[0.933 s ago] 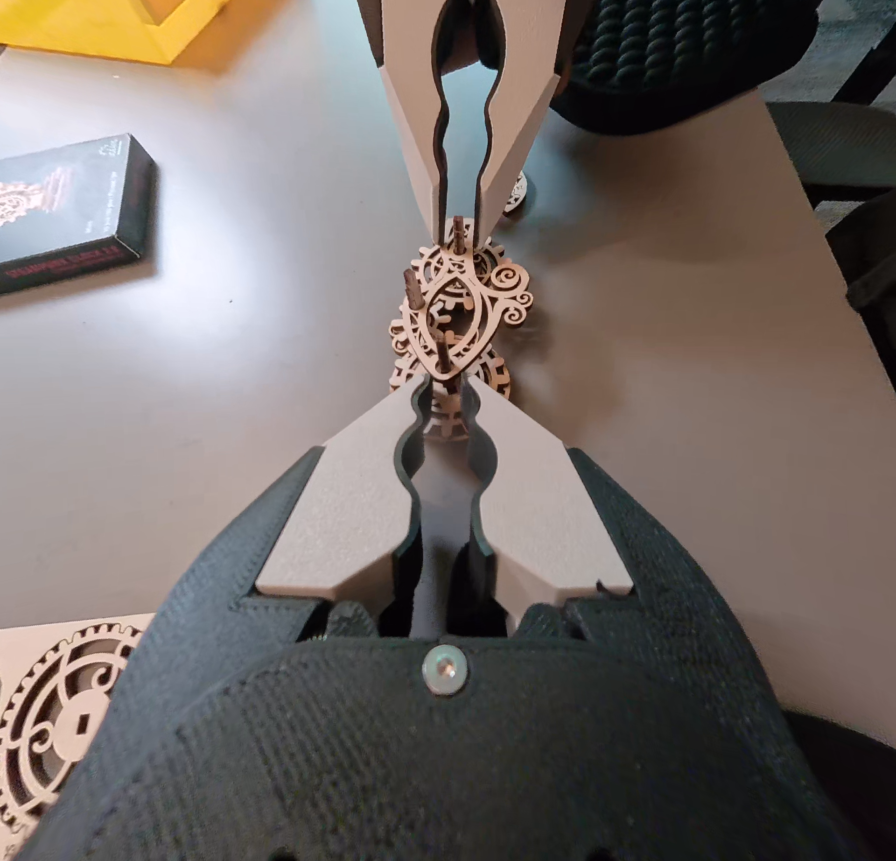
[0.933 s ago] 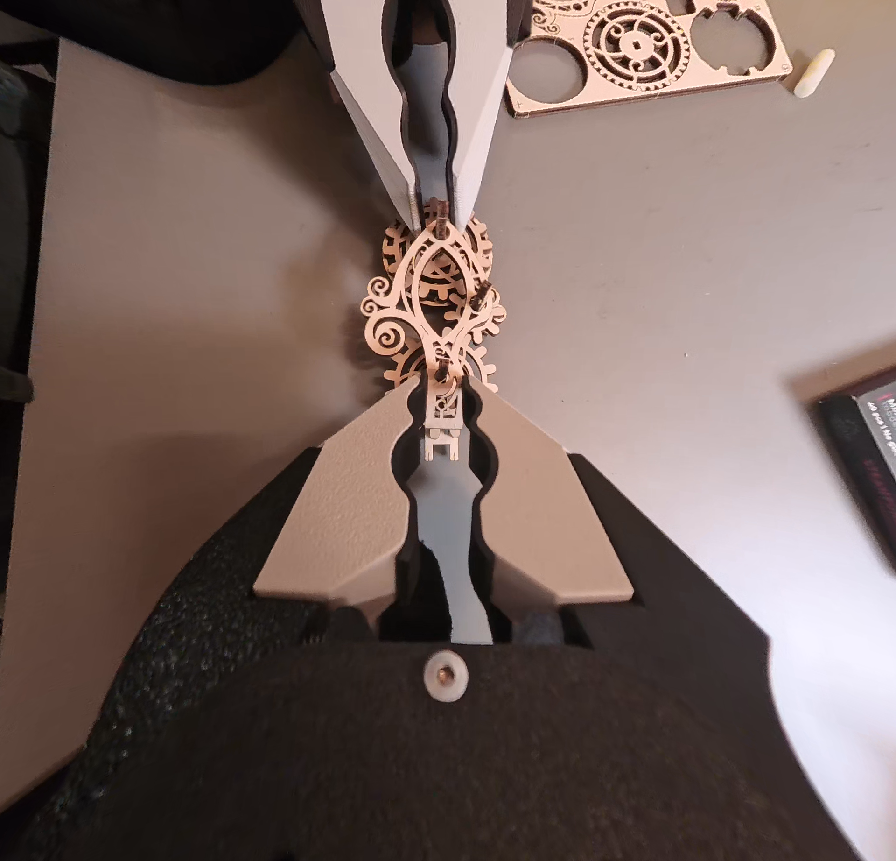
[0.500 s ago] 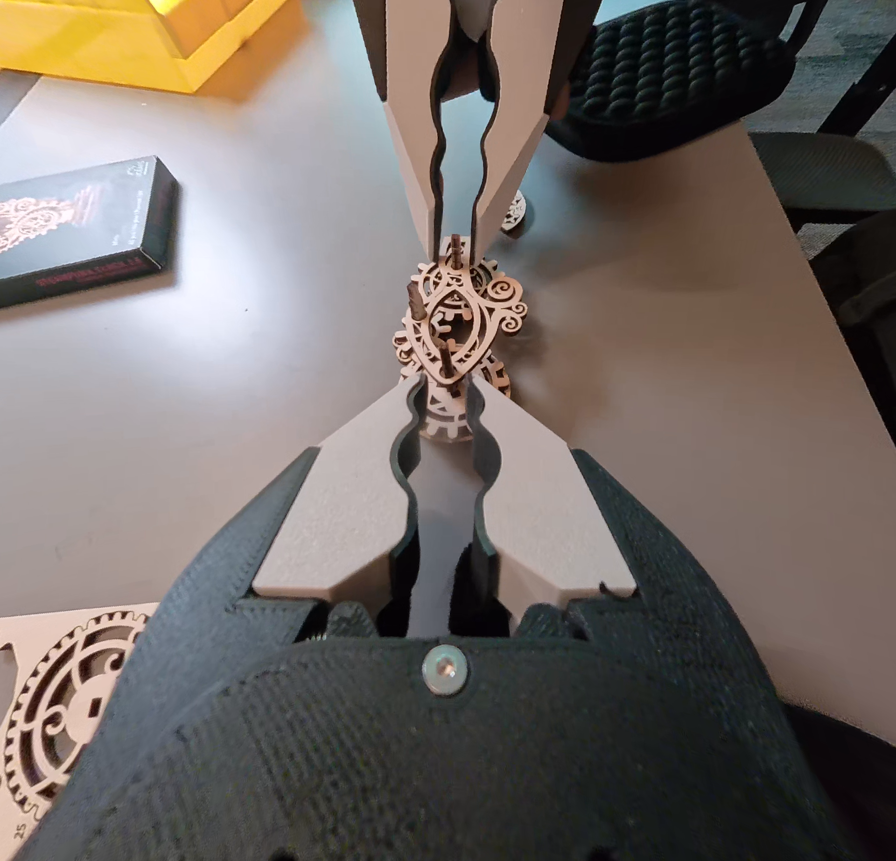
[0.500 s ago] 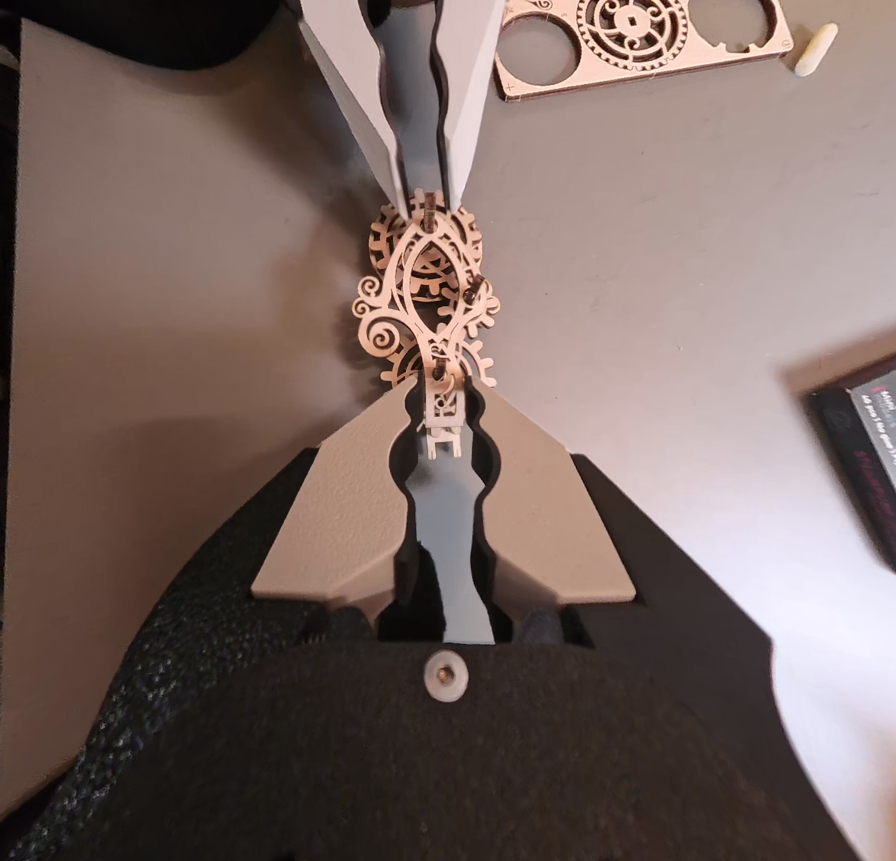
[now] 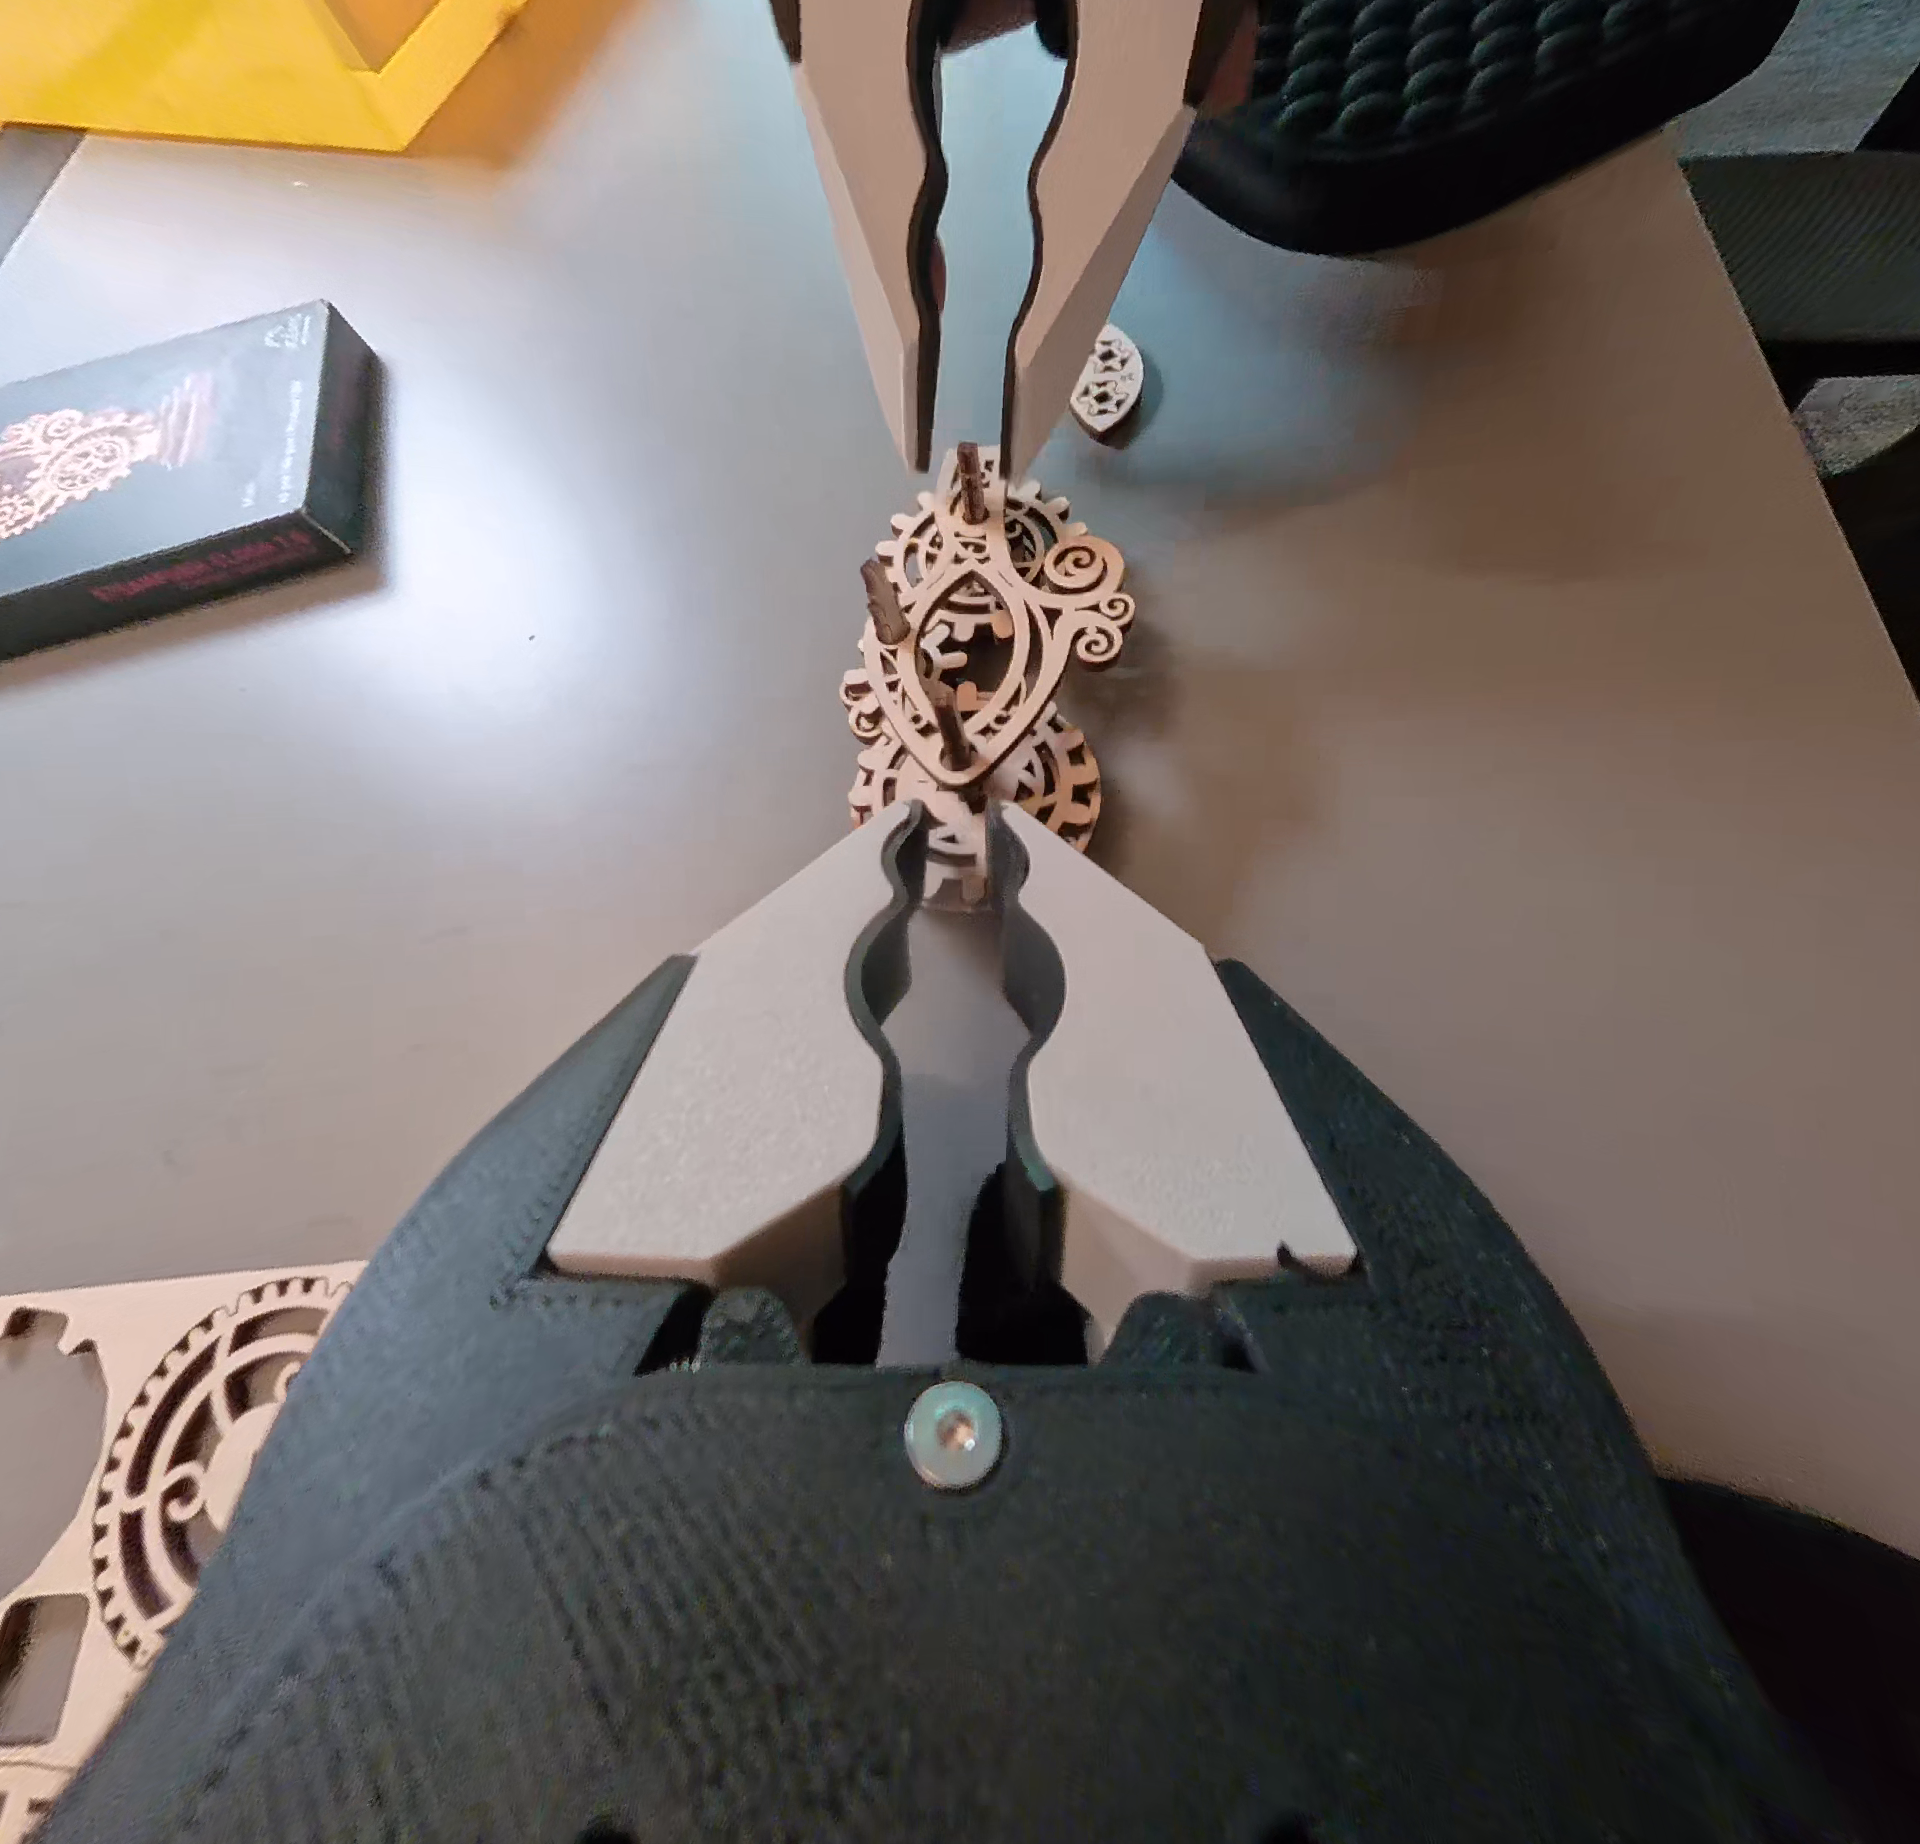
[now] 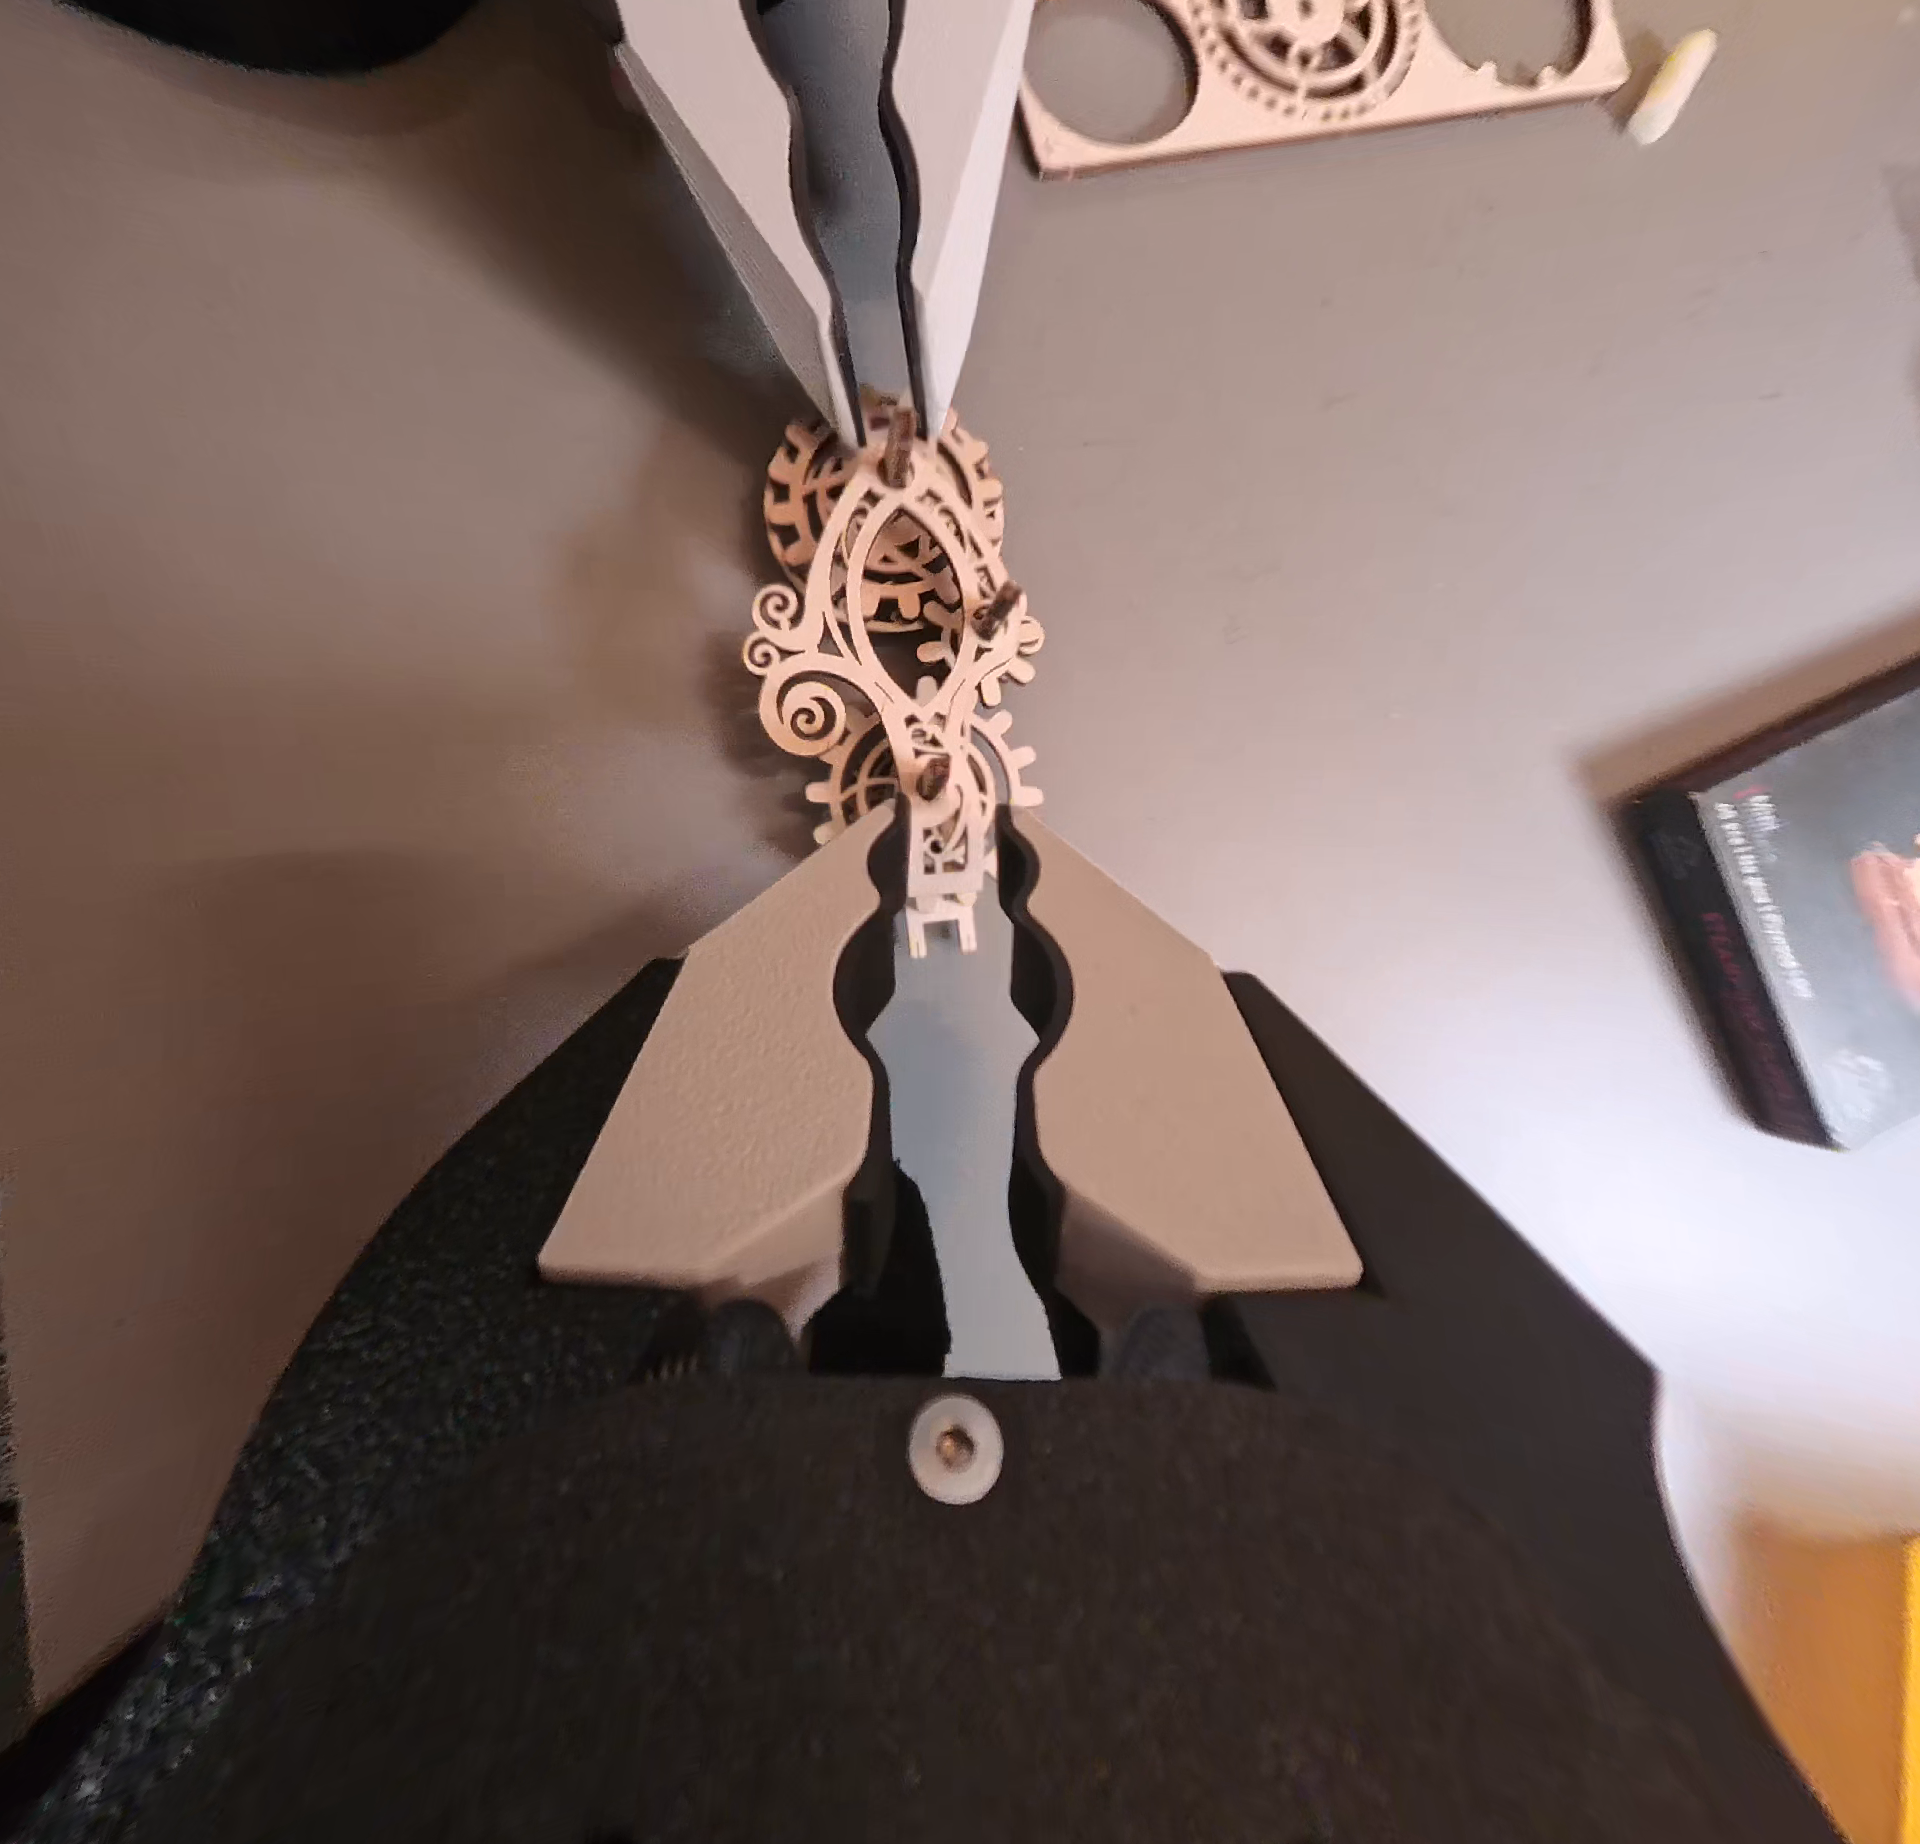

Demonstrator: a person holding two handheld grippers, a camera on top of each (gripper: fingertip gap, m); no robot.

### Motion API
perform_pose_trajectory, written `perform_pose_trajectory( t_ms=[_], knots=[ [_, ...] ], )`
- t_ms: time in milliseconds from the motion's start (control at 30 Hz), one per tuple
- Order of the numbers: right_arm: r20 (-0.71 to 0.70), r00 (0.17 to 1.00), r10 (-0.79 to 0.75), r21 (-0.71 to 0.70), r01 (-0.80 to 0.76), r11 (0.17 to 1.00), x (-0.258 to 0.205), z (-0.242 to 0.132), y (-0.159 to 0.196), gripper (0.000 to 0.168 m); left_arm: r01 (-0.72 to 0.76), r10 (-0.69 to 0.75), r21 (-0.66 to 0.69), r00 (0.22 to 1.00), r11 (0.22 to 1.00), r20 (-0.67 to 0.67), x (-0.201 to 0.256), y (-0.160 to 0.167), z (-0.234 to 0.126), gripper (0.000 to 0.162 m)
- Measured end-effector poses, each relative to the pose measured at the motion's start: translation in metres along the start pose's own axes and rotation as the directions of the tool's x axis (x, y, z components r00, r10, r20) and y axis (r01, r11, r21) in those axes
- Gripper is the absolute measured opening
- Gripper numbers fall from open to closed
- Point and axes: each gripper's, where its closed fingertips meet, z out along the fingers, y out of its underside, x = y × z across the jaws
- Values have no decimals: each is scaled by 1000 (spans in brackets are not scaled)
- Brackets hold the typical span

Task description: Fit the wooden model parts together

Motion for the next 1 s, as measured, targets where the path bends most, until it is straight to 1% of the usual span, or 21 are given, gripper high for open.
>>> perform_pose_trajectory(
  t_ms=[33,133,167,200,267,300,333,400,467,500,567,833,967,1000],
  knots=[
    [-4,1000,-4,20,4,1000,-1,-6,-7,14,9,-9,14,1000,1000,-1,-1,-2,-2,9],
    [19,1000,-2,136,0,991,-12,-17,-44,13,33,-33,37,999,999,-9,-4,-4,-6,11],
    [28,999,15,153,-19,988,-16,-14,-54,12,39,-38,32,999,999,-18,-3,-2,-6,16],
    [41,999,33,147,-38,988,-20,-7,-59,12,49,-48,24,998,999,-31,-3,0,-5,28],
    [49,998,37,84,-41,996,-26,13,-59,12,70,-70,12,997,997,-43,-2,3,-4,55],
    [17,999,35,42,-36,998,-22,22,-54,9,69,-68,12,997,998,-41,-2,3,-4,62],
    [-12,999,39,4,-39,999,-17,28,-50,5,63,-62,12,997,998,-35,-3,3,-3,66],
    [11,998,64,-41,-63,997,-18,35,-45,4,52,-52,-2,998,999,-38,-1,5,0,67],
    [25,997,75,-62,-73,995,-19,37,-45,3,31,-33,-62,999,998,-30,0,14,5,65],
    [21,997,76,-79,-74,994,-18,37,-45,2,25,-27,-85,999,996,-25,-1,18,7,61],
    [25,996,91,-114,-87,990,-17,38,-45,0,29,-33,-74,998,997,-47,2,16,8,47],
    [73,988,133,-219,-115,969,-18,39,-44,0,2,-5,-78,999,997,-37,2,16,8,47],
    [63,990,124,-193,-109,975,-14,36,-50,0,7,-10,-74,999,997,-39,2,16,8,47],
    [59,993,101,-195,-88,977,-12,35,-51,3,7,-10,-73,999,997,-39,2,16,8,47]
  ],
)
